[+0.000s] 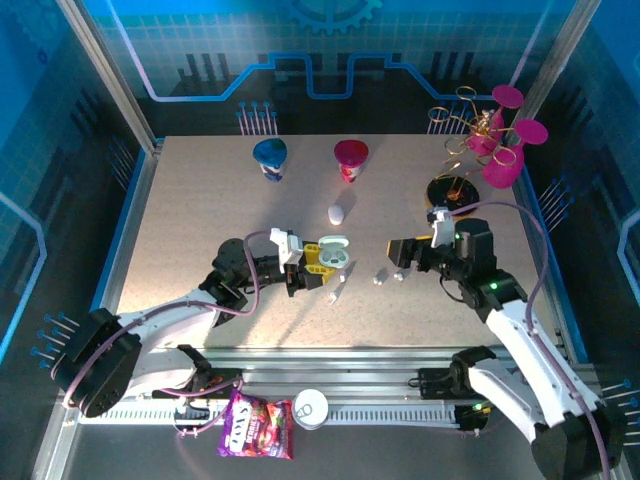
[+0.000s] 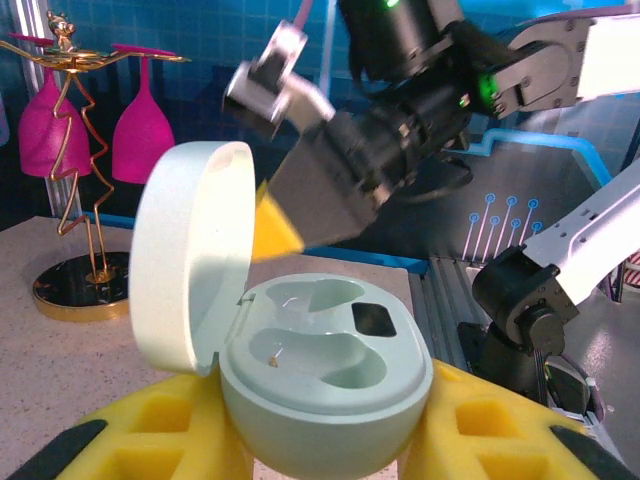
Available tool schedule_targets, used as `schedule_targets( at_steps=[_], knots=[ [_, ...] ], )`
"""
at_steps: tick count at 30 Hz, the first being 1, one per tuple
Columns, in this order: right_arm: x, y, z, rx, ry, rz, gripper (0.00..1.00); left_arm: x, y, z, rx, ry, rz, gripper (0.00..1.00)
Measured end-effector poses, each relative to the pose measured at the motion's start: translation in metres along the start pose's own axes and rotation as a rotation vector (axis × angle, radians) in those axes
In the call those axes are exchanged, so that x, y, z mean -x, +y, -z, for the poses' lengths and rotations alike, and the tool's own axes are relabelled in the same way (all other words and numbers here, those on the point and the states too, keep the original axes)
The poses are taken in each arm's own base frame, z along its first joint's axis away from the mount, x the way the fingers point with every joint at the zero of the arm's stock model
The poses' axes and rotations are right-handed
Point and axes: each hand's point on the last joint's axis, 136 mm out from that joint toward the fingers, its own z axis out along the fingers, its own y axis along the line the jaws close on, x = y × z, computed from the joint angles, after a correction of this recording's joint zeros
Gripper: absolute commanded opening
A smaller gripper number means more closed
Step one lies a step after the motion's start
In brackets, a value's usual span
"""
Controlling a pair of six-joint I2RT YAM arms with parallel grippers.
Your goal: Insert wireless bluetooth earbuds into charging case
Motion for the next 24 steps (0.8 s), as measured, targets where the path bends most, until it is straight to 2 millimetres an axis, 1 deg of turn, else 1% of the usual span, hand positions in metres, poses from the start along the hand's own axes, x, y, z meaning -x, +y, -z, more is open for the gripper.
schedule_targets(
  at_steps=[3, 6, 9, 12, 15, 16, 18, 24],
  knots=[
    [-0.031, -0.023, -0.019, -0.077, 0.134, -0.062, 0.83, 0.000, 0.000, 0.000, 0.000, 0.001, -0.002, 0.26],
    [-0.055, -0.043, -0.031, -0.152, 0.243, -0.099, 0.79, 0.000, 0.000, 0.000, 0.000, 0.002, -0.002, 0.27],
    [-0.074, -0.057, -0.040, -0.204, 0.326, -0.128, 0.78, 0.000, 0.000, 0.000, 0.000, 0.002, -0.002, 0.27],
    [-0.087, -0.064, -0.048, -0.219, 0.384, -0.152, 0.75, -0.001, 0.000, 0.000, 0.000, 0.002, -0.002, 0.27],
    [-0.095, -0.065, -0.057, -0.214, 0.423, -0.165, 0.67, -0.001, 0.000, 0.000, 0.000, 0.002, -0.002, 0.26],
    [-0.095, -0.064, -0.060, -0.212, 0.434, -0.160, 0.63, -0.001, 0.000, 0.000, 0.000, 0.002, -0.002, 0.26],
    [-0.095, -0.059, -0.067, -0.209, 0.455, -0.143, 0.58, -0.001, 0.000, 0.000, 0.000, 0.003, -0.001, 0.26],
    [-0.084, -0.045, -0.089, -0.268, 0.500, -0.015, 0.52, 0.003, -0.004, 0.004, -0.001, -0.003, -0.007, 0.26]
  ],
)
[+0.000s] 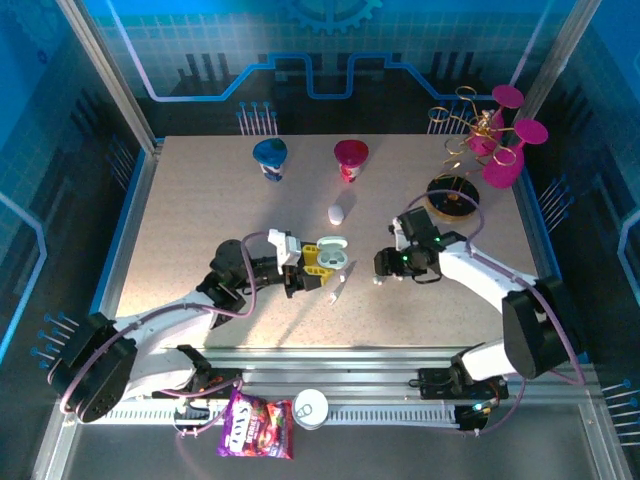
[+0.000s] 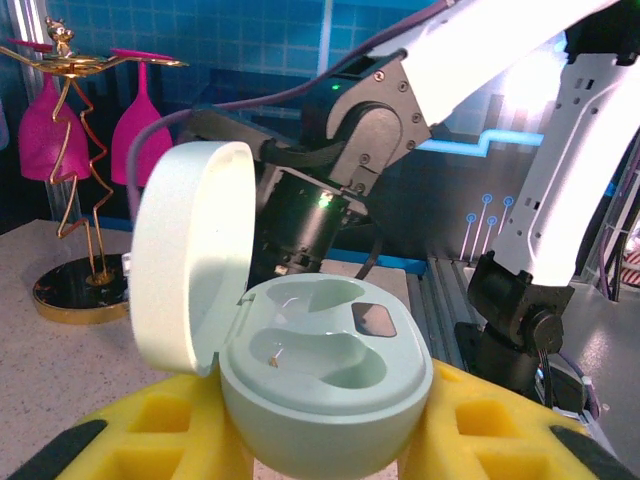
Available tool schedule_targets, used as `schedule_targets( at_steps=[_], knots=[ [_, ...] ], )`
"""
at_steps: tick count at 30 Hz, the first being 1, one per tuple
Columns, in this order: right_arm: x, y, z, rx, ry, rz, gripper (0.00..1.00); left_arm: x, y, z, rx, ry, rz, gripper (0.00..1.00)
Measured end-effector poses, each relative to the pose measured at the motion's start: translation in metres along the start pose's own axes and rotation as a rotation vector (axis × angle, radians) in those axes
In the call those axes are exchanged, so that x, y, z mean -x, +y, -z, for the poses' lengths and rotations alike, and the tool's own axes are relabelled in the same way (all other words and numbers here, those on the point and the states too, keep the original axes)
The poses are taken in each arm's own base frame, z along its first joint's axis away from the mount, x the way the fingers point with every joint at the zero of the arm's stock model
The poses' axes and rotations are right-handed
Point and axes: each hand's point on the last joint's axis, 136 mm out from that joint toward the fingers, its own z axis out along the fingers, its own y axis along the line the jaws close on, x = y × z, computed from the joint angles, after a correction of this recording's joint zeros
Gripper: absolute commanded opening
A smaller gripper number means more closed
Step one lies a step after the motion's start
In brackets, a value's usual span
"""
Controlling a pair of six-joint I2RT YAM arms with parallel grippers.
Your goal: Insert wireless bluetooth earbuds into charging case
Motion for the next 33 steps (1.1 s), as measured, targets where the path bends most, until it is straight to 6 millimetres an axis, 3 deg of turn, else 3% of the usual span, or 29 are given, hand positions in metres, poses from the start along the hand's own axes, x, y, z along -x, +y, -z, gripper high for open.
schedule_targets(
  at_steps=[13, 24, 33],
  knots=[
    [0.002, 0.011, -0.019, -0.248, 0.102, 0.121, 0.40, 0.002, -0.008, 0.008, 0.003, 0.006, -0.025, 0.27],
    [-0.009, 0.012, -0.040, -0.290, 0.199, 0.137, 0.28, -0.005, -0.007, 0.010, 0.012, 0.020, -0.011, 0.27],
    [-0.014, 0.012, -0.045, -0.284, 0.224, 0.137, 0.26, -0.005, -0.007, 0.010, 0.014, 0.023, -0.025, 0.27]
  ],
)
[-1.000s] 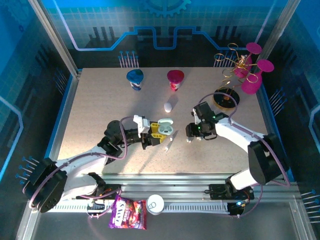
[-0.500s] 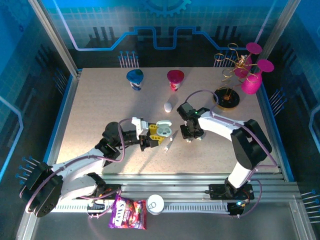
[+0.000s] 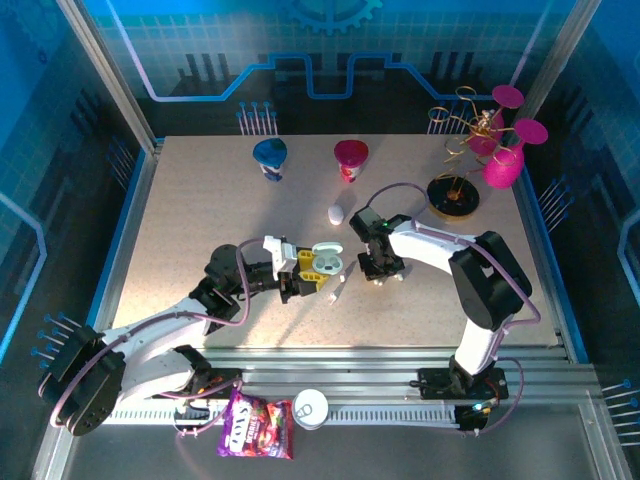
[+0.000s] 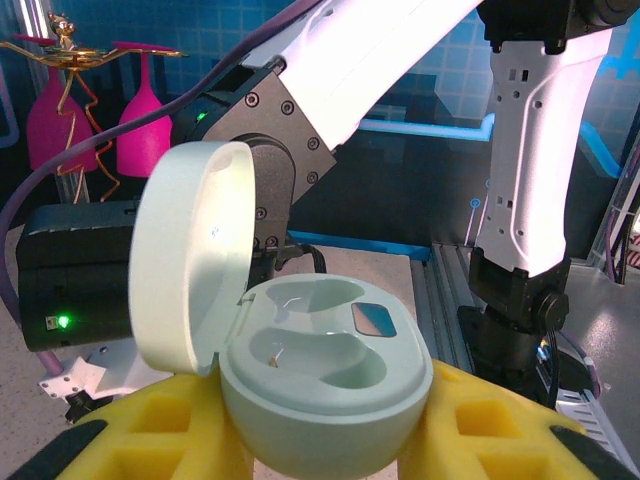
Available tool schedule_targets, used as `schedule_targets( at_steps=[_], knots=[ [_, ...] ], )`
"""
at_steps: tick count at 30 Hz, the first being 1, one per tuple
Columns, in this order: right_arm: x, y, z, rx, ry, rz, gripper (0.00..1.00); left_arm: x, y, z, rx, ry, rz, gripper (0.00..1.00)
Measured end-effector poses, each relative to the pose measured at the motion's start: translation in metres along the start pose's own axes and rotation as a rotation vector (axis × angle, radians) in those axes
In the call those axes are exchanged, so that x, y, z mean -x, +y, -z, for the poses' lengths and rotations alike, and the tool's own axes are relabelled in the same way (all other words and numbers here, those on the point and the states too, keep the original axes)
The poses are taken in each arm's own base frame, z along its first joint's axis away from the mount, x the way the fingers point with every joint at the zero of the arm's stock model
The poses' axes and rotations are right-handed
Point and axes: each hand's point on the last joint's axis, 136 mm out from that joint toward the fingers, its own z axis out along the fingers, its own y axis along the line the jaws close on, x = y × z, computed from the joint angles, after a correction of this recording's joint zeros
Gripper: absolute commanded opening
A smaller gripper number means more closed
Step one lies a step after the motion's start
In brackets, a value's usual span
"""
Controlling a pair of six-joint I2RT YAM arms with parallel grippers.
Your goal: Insert wireless bluetooth earbuds into charging case
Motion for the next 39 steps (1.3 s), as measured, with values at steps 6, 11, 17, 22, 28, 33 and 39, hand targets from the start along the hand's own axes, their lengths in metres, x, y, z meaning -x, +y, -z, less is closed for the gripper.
schedule_targets(
  at_steps=[6, 11, 17, 22, 28, 33, 39],
  knots=[
    [-0.002, 0.004, -0.001, 0.016, 0.009, 0.003, 0.29, -0.001, 0.001, 0.000, 0.006, 0.002, 0.002, 0.27],
    [-0.003, 0.005, -0.001, 0.022, 0.014, 0.003, 0.29, -0.001, 0.001, 0.000, 0.007, 0.002, 0.002, 0.27],
    [-0.014, 0.005, -0.006, 0.021, 0.040, 0.005, 0.25, -0.001, 0.001, 0.000, 0.007, 0.002, 0.002, 0.27],
    [-0.013, 0.006, -0.006, 0.024, 0.038, 0.002, 0.21, -0.001, 0.001, 0.000, 0.007, 0.002, 0.002, 0.27],
    [-0.012, 0.007, -0.004, 0.028, 0.028, -0.004, 0.19, 0.000, 0.001, 0.000, 0.007, 0.001, 0.001, 0.27],
    [-0.009, 0.008, 0.011, 0.083, -0.022, -0.025, 0.19, 0.000, 0.001, 0.000, 0.007, 0.001, 0.001, 0.27],
    [0.000, 0.010, 0.052, 0.354, -0.134, -0.175, 0.19, 0.000, 0.003, 0.000, 0.018, 0.000, 0.001, 0.27]
  ],
)
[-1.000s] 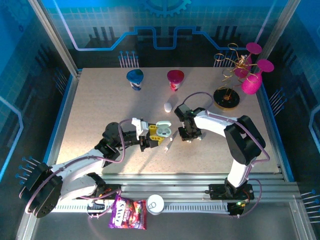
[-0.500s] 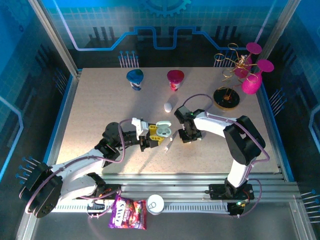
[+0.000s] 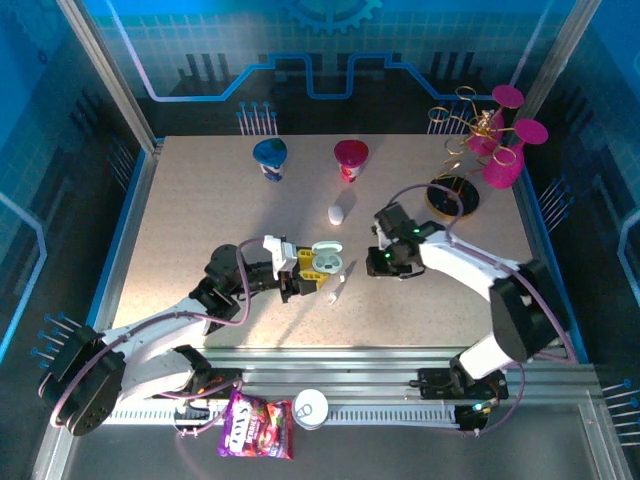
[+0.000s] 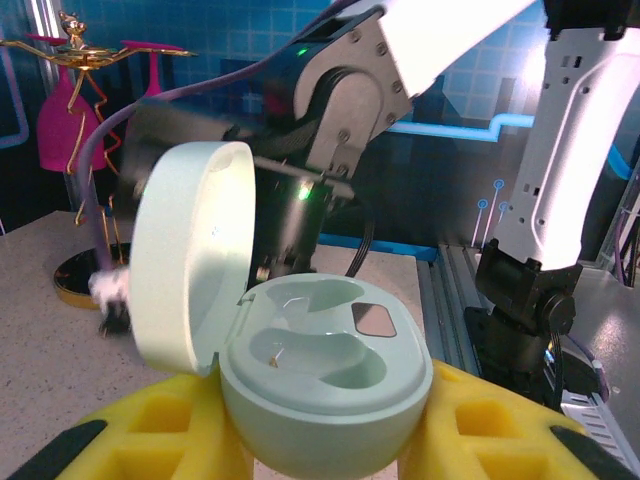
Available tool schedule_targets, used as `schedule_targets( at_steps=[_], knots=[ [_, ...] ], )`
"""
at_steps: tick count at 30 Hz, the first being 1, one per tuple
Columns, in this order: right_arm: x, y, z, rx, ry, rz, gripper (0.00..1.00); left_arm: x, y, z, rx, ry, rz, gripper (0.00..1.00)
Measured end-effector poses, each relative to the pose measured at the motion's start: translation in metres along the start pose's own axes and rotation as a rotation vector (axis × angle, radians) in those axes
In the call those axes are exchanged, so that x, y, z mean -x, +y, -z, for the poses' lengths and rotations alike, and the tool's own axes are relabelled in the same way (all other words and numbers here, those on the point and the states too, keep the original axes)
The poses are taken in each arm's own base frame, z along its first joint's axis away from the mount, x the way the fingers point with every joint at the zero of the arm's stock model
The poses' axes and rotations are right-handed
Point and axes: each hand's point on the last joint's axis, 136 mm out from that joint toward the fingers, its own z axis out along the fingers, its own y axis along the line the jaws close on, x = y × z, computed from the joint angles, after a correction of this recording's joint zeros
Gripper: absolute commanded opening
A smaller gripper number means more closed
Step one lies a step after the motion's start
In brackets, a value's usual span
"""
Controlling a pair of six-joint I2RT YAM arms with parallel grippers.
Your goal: Insert wireless bluetooth earbuds into charging case
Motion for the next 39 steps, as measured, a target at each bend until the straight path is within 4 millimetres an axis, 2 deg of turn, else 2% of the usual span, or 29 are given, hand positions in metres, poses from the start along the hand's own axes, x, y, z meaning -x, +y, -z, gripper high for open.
schedule_targets(
  at_steps=[6, 13, 17, 29, 39],
  knots=[
    [0.010, 0.014, 0.038, 0.349, -0.083, -0.202, 0.19, 0.000, 0.002, -0.001, 0.001, -0.006, -0.003, 0.27],
    [0.010, 0.043, 0.065, 0.682, -0.039, -0.331, 0.21, -0.003, 0.004, -0.003, 0.001, -0.005, 0.000, 0.27],
    [0.007, 0.056, 0.078, 0.812, 0.006, -0.357, 0.20, -0.003, 0.004, -0.004, 0.004, -0.006, -0.001, 0.27],
    [0.011, 0.073, 0.101, 1.024, 0.033, -0.381, 0.18, -0.002, 0.004, -0.004, 0.003, -0.010, 0.003, 0.27],
    [0.015, 0.080, 0.115, 1.121, 0.014, -0.352, 0.18, 0.001, 0.005, -0.006, 0.002, -0.031, 0.000, 0.26]
  ],
)
